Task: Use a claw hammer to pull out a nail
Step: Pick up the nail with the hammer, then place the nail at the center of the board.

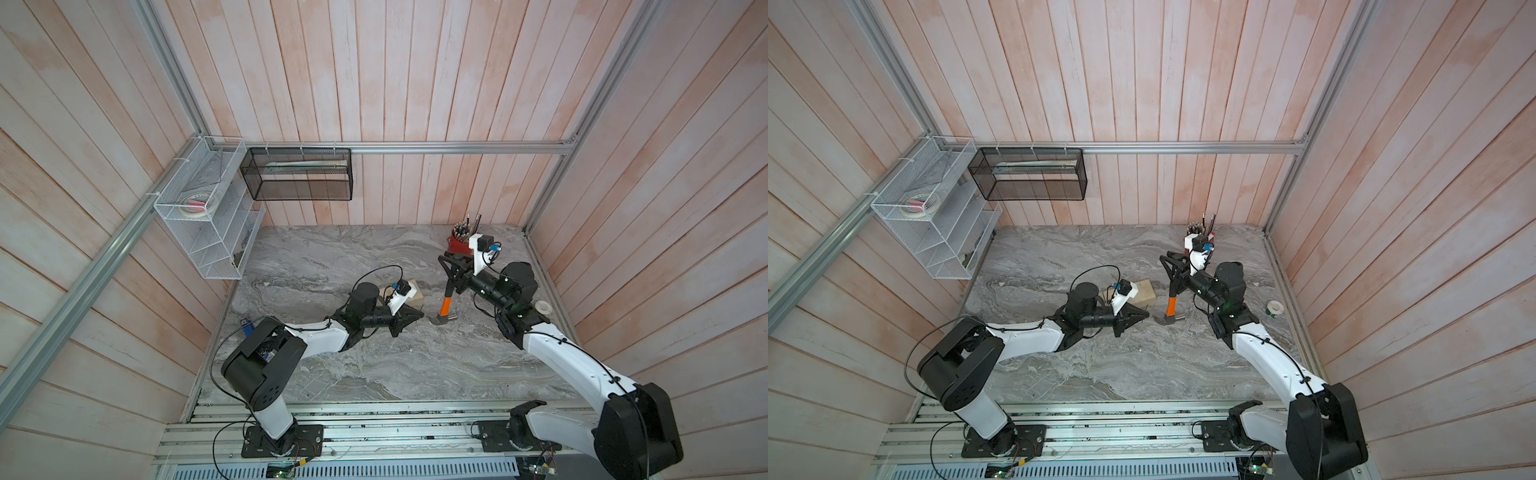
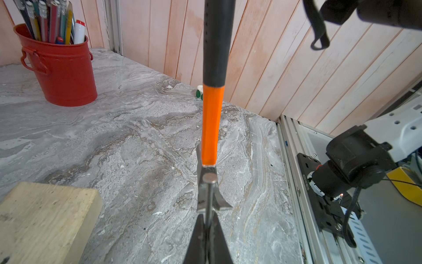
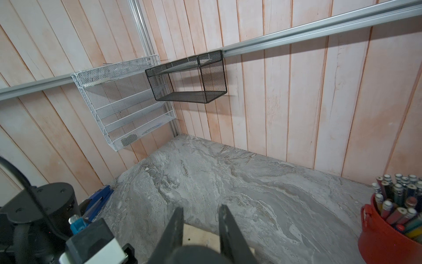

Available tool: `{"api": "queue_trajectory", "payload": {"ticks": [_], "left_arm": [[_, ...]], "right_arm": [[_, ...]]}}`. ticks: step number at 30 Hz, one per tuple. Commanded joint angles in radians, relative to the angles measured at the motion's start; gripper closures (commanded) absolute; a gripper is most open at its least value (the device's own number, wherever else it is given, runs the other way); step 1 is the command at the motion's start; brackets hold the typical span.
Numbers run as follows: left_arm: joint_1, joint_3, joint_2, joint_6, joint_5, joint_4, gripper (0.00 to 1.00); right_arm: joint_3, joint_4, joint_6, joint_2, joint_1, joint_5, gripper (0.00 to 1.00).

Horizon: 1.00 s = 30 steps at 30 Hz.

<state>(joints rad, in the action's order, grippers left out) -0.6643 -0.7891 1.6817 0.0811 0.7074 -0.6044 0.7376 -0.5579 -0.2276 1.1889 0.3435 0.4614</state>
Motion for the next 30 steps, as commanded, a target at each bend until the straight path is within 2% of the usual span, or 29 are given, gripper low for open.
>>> {"api": "queue_trajectory", "payload": {"ticks": [1, 3, 6, 9, 12, 19, 27, 30], "left_arm": [[0.039, 0.053, -0.05, 0.094, 0.053, -0.081, 1.0], [0.09, 0.096, -0.072, 0.184, 0.039, -0.116, 1.0], [0.159, 0.149, -0.114, 0.297, -0.047, -0.071, 1.0], [0.233, 0.213, -0.161, 0.407, -0.135, -0.011, 1.0], [0.3, 0.251, -0.184, 0.467, -0.192, 0.082, 1.0], [0.355, 0.19, -0.125, 0.477, -0.319, 0.388, 1.0], [0.356, 0.126, -0.063, 0.475, -0.366, 0.495, 1.0], [0.358, 0.103, -0.039, 0.479, -0.366, 0.524, 0.95]], "right_arm": [[0.008, -0.081, 0.033, -0.037, 0.005, -0.065, 1.0], [0.002, -0.124, 0.062, -0.032, 0.042, -0.134, 1.0], [0.031, -0.157, 0.168, 0.009, 0.128, -0.289, 1.0], [0.097, -0.171, 0.226, 0.091, 0.173, -0.366, 1.0], [0.168, -0.183, 0.292, 0.188, 0.209, -0.436, 1.0], [0.327, -0.185, 0.4, 0.395, 0.269, -0.521, 1.0], [0.377, -0.192, 0.395, 0.479, 0.283, -0.513, 1.0], [0.389, -0.186, 0.405, 0.491, 0.295, -0.51, 1.0]]}}
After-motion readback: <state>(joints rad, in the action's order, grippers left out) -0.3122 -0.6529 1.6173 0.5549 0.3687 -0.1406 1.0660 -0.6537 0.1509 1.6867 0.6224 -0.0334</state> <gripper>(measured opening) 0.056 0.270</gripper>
